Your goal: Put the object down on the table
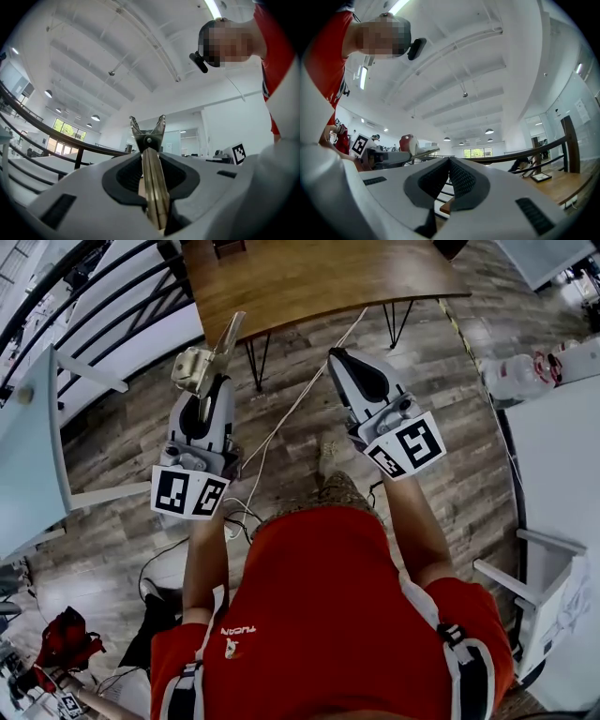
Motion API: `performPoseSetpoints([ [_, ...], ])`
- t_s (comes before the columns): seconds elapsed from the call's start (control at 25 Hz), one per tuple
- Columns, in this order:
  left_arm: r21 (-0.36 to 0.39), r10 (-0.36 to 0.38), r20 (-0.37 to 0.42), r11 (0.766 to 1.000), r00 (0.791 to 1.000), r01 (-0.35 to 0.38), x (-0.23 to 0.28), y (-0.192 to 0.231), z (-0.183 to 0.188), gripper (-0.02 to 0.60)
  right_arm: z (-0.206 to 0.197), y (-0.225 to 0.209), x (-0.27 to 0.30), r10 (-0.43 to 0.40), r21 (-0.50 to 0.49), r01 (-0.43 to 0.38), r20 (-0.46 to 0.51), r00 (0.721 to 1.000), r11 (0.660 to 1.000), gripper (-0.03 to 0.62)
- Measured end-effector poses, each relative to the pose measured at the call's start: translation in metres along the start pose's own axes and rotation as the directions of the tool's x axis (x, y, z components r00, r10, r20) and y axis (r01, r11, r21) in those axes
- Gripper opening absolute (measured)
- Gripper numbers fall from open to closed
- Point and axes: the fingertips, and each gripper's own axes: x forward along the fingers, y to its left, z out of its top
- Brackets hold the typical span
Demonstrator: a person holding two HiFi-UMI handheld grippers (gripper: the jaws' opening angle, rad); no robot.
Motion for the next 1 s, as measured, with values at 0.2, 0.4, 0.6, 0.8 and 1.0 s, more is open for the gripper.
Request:
performPoseSetpoints([
  [0.2,0.019,0.008,-0.006,1.0,1.0,-0.008,0.057,0.013,-0.01,0.091,-0.004,-0.054,0.024,0.015,-0.023,-0.015,0.008,1.0,1.0,0.025],
  [0.4,0.022,0.023,-0.014,0.999,1.0,-0.023,0.124,0.034,-0.028,0.091,-0.014,-0.114,0.053,0.035,-0.05,-0.035,0.001,0.999,0.998,0.025],
  [0.6,0.014,0.031,-0.027,0.999,0.999,-0.031,0.196,0.058,-0.052,0.091,-0.03,-0.182,0.08,0.041,-0.044,-0.041,-0.016,0.999,0.998,0.025],
  [0.8,0.015,0.048,-0.046,0.999,0.998,-0.048,0.251,0.06,-0.066,0.091,-0.032,-0.238,0.088,0.057,-0.033,-0.057,-0.022,0.998,0.998,0.025],
  [1.0,0.012,0.056,-0.07,0.998,0.996,-0.056,0.276,0.068,-0.077,0.091,-0.037,-0.264,0.099,0.052,-0.03,-0.053,-0.032,0.998,0.998,0.025],
])
